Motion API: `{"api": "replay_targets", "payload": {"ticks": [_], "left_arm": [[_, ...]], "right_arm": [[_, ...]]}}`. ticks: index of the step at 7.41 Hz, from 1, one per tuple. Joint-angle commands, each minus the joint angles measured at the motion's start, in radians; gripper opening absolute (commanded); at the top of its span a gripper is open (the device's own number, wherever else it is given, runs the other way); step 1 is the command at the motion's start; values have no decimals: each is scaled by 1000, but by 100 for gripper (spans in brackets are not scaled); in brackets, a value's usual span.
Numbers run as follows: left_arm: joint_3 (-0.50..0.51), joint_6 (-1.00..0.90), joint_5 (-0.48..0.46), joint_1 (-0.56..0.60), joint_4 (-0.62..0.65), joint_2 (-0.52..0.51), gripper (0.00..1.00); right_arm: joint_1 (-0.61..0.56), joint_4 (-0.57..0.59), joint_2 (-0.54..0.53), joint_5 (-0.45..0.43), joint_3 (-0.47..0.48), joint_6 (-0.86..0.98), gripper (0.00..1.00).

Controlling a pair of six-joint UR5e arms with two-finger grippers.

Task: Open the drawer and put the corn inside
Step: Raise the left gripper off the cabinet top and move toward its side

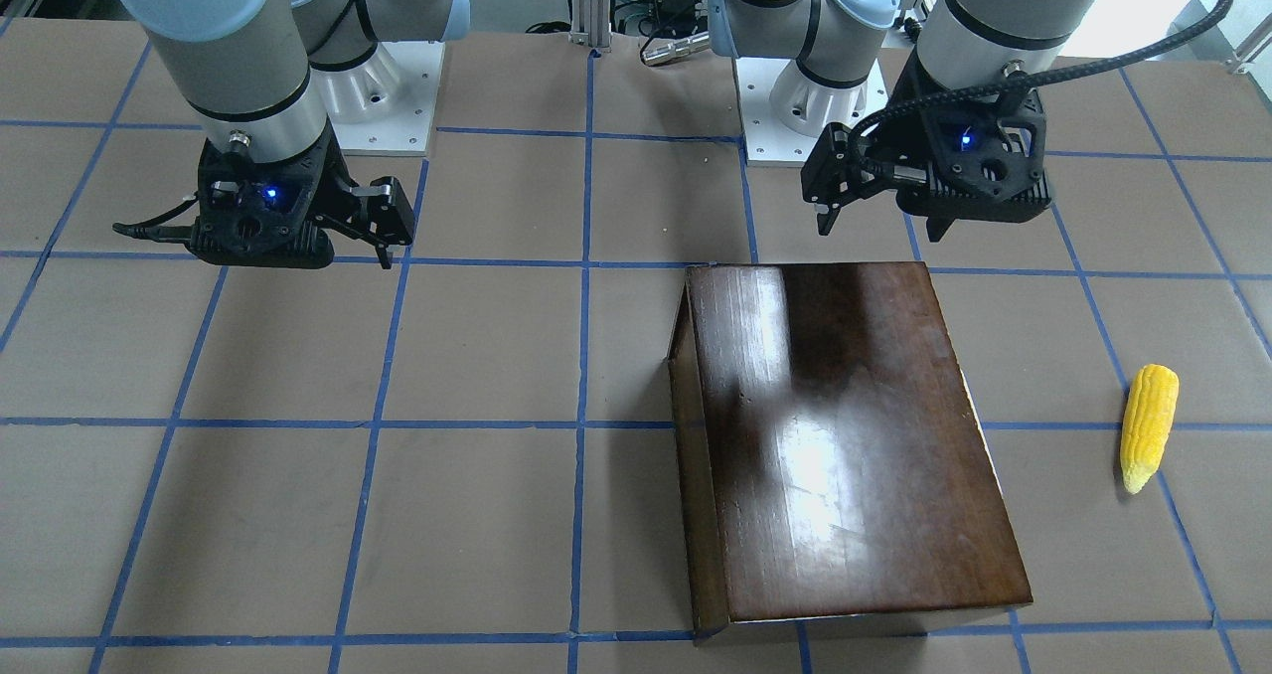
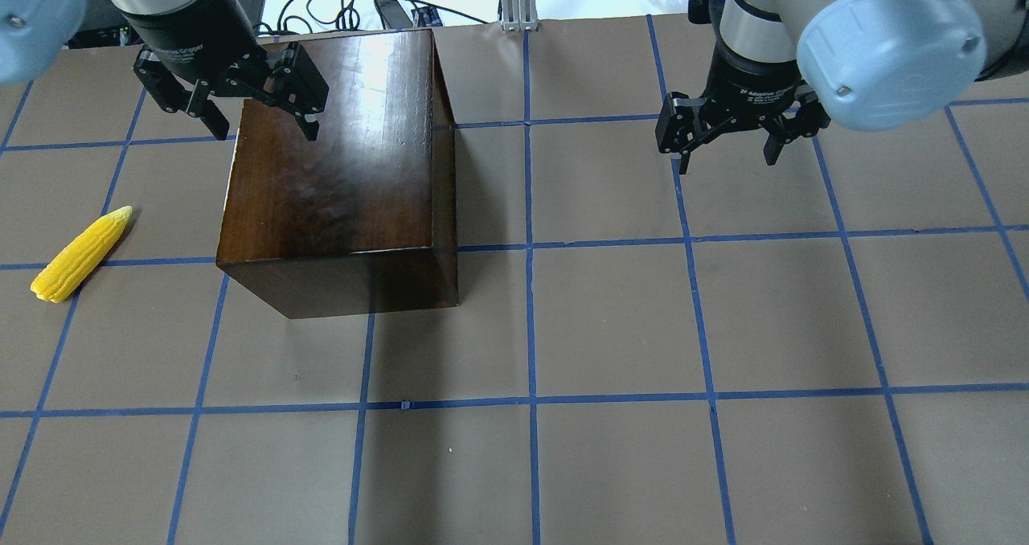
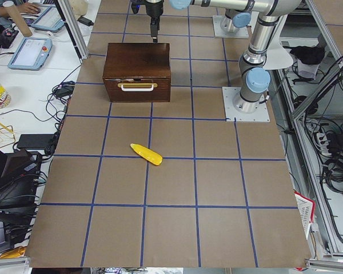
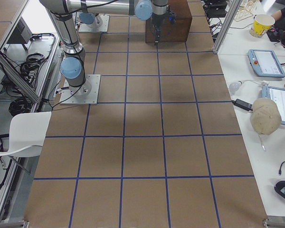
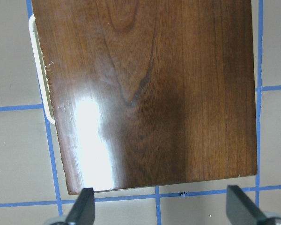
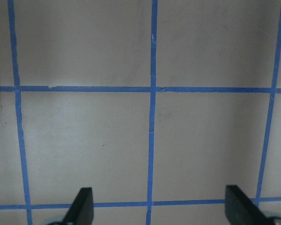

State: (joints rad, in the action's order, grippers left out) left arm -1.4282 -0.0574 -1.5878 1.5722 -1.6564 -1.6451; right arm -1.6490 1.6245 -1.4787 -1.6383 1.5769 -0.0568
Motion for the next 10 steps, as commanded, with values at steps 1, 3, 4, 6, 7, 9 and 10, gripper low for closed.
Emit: {"api": "replay_targets", "payload": {"ticks": [1, 3, 4, 6, 7, 9, 10], "left_arm": [[-1, -4, -11, -1, 0, -2, 100], [6, -16, -11, -18, 0, -10, 100], [9, -19, -3, -59, 1, -19, 100], [0, -117, 28, -150, 1, -24, 100], [3, -140, 29, -181, 3, -33, 100], [-6, -272, 29, -257, 10, -62, 100], [-6, -304, 32, -305, 17, -91, 100]], "right_arm": [[0, 0, 0, 0, 0, 0, 100], [0, 2, 0, 0, 0, 0, 100], [0, 0, 0, 0, 0, 0, 100], [0, 0, 0, 0, 0, 0, 100], [0, 2, 0, 0, 0, 0, 100], [0, 0, 0, 0, 0, 0, 100], [0, 0, 0, 0, 0, 0, 100]]}}
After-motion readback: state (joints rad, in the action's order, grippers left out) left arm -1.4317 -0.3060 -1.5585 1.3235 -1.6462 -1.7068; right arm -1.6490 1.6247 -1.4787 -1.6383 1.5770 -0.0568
